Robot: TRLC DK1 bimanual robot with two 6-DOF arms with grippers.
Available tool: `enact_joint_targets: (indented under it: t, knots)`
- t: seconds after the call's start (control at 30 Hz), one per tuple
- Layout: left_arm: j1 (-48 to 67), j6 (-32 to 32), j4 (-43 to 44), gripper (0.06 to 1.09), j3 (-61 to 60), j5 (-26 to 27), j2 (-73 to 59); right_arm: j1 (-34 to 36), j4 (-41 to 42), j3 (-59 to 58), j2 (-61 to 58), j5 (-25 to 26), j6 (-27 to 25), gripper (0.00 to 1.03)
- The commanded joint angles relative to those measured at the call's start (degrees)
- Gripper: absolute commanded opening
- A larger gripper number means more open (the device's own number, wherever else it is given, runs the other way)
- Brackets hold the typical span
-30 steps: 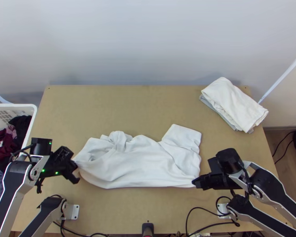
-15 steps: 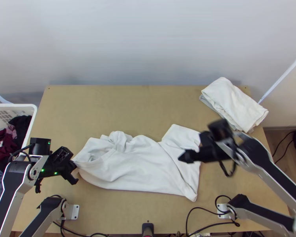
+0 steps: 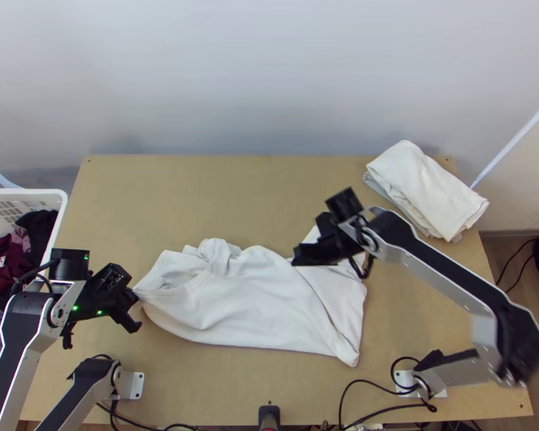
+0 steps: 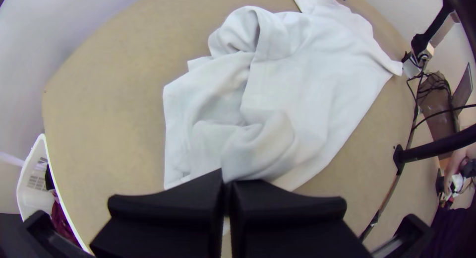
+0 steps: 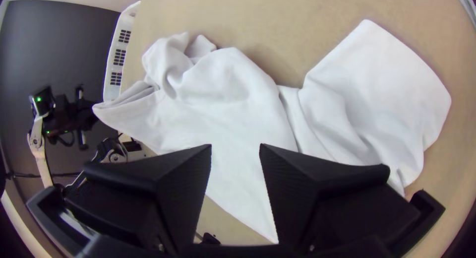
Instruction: Fold the t-shirt
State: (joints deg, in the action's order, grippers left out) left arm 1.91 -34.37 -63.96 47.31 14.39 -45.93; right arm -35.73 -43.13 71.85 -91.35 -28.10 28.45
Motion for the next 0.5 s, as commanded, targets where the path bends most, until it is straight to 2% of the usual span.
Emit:
enact_joint_targets:
  t: [0.0, 0.03, 0.07, 0.47]
  knots:
    - [0.20, -0.79, 0.07, 0.10, 1.82, -0.24, -1.09, -0.31, 0.24, 2.85, -4.71, -0.73, -1.02, 0.47]
    - [0.20, -0.79, 0.07, 0.10, 2.09, -0.33, -1.35, -0.40, 0.24, 3.12, -5.68, -0.99, -1.82, 0.56]
    - [0.20, -0.79, 0.07, 0.10, 2.26, -0.33, -1.53, -0.40, 0.24, 3.47, -6.91, -1.08, -2.26, 0.60]
    - [0.20, -0.79, 0.51, 0.10, 2.52, -1.12, -1.88, -0.22, 3.41, 6.37, -16.58, -1.08, -4.10, 0.60]
